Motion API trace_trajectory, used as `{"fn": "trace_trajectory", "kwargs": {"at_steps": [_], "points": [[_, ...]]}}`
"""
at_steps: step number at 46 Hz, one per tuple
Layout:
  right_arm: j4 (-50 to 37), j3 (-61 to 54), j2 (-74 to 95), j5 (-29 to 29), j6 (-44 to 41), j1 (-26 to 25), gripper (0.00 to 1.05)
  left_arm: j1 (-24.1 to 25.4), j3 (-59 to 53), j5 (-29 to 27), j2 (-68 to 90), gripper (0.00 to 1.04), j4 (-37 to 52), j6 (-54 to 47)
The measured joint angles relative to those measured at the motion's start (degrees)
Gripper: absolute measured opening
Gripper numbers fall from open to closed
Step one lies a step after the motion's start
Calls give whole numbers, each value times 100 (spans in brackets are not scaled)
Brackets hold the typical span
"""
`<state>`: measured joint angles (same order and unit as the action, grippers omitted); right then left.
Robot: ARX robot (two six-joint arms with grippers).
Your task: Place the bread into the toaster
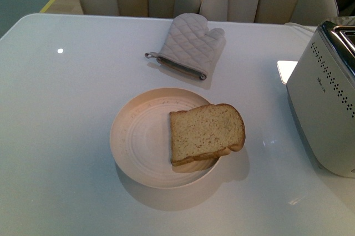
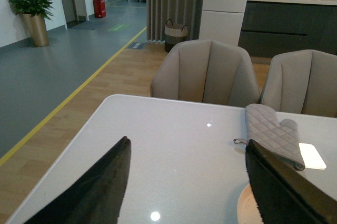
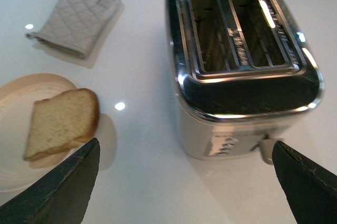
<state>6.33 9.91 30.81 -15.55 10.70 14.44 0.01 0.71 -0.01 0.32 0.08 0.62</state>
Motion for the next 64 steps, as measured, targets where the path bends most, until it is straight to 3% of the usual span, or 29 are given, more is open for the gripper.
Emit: {"fn": "trace_trajectory", "kwargs": {"at_steps": [8,24,38,56,64], "points": [[-1558,577,2350,717,527,256,96,0,0,-2,0,99,0,-2],[-3462,1637,6207,1834,1126,304,96,0,0,-2,0,98,0,-9],[-3884,2739,8601,2459,2083,199,96,0,0,0,0,98,0,-9],[-3963,3464,9523,2638,2802,361,96,0,0,-2,0,98,0,-9],[-3871,3722,9757,2677,2940,424,70,0,0,0,0,98,0,-9]]}}
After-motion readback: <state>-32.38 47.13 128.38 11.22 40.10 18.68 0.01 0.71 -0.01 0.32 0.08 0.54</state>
